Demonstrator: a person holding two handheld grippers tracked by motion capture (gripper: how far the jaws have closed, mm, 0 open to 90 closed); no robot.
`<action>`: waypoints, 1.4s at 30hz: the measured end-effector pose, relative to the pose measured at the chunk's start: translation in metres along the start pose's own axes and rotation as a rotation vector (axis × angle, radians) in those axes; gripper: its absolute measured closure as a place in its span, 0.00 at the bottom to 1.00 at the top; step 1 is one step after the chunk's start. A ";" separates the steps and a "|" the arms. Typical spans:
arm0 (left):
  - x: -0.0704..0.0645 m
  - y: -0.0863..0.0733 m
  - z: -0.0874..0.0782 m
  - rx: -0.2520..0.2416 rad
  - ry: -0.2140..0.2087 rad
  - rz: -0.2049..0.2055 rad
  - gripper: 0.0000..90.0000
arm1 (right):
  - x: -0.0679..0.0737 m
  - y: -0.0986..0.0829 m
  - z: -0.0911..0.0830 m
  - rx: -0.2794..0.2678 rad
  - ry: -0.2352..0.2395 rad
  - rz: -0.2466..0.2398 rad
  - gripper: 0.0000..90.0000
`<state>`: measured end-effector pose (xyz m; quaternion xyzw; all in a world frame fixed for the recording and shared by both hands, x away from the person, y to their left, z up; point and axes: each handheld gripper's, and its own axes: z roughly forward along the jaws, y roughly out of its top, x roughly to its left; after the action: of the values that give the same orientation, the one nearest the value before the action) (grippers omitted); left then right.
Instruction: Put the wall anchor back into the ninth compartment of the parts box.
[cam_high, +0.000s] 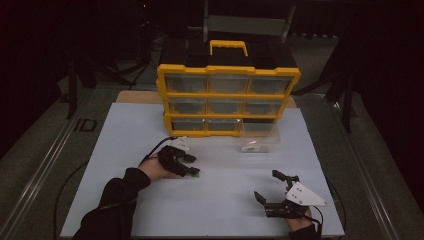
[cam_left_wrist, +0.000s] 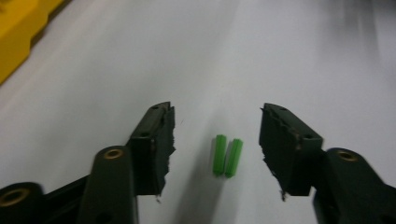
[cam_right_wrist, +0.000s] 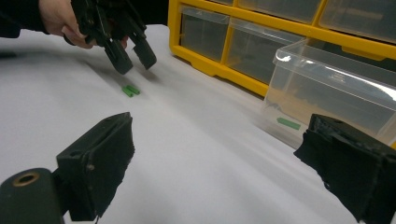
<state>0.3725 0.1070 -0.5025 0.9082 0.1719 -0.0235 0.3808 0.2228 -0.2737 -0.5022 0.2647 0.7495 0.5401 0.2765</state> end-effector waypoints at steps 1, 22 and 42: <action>0.001 -0.001 0.001 0.006 0.000 -0.001 0.54 | 0.000 0.000 0.000 0.003 -0.002 -0.001 0.10; 0.005 -0.002 0.016 0.076 -0.018 0.011 0.86 | 0.000 0.000 0.000 0.007 -0.001 0.000 0.10; 0.005 0.028 -0.003 0.101 -0.003 0.071 0.95 | 0.000 0.000 0.000 0.003 -0.002 0.004 0.10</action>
<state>0.3865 0.0920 -0.4819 0.9318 0.1374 -0.0201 0.3353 0.2229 -0.2743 -0.5020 0.2673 0.7493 0.5395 0.2758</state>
